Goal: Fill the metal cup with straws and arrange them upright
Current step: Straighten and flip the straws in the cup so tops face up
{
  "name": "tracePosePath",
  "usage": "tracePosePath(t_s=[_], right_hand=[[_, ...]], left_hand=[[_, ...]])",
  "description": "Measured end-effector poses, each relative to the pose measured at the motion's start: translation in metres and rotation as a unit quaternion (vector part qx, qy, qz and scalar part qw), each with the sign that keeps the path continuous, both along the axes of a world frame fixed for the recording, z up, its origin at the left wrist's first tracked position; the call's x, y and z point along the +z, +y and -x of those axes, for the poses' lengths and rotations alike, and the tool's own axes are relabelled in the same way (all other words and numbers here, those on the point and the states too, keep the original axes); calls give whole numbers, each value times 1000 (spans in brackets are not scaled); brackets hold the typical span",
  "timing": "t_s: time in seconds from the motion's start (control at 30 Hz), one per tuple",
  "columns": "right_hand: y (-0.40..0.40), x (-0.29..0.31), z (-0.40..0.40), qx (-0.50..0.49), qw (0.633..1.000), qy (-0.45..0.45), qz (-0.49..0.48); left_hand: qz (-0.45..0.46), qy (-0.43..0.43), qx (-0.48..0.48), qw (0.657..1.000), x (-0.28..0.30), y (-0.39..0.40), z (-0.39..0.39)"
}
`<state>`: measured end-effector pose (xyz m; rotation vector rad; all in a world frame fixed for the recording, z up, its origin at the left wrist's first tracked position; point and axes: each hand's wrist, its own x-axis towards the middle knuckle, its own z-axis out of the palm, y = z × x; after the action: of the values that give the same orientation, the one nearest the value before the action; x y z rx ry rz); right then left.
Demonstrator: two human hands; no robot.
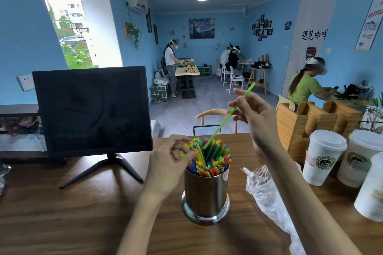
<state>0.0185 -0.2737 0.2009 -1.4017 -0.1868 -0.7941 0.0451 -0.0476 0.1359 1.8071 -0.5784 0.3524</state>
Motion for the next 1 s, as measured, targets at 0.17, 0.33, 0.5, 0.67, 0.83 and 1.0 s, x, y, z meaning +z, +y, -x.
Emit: tracePosePath(t_s=[0.17,0.33,0.5,0.67,0.83,1.0], right_hand=[[5,-28,-15,-128,970,36,202],[17,-70,-23,-131,906,120,385],[17,-75,-22,-108,900,148,396],[17,-76,-20,-89,899,151,401],[19,-78,-20,-85,901,151,397],[19,-82,-22,-84,901,151,397]], left_hand=[[-228,-60,-79,969,-7,2,5],[-241,-87,-44,966,-11,-8,6],[-229,-110,-14,967,-11,-11,8],[-268,-136,-19,954,-11,-9,10],[-286,-128,-23,949,-2,-15,11],[-349,-158,-11,924,7,-21,10]])
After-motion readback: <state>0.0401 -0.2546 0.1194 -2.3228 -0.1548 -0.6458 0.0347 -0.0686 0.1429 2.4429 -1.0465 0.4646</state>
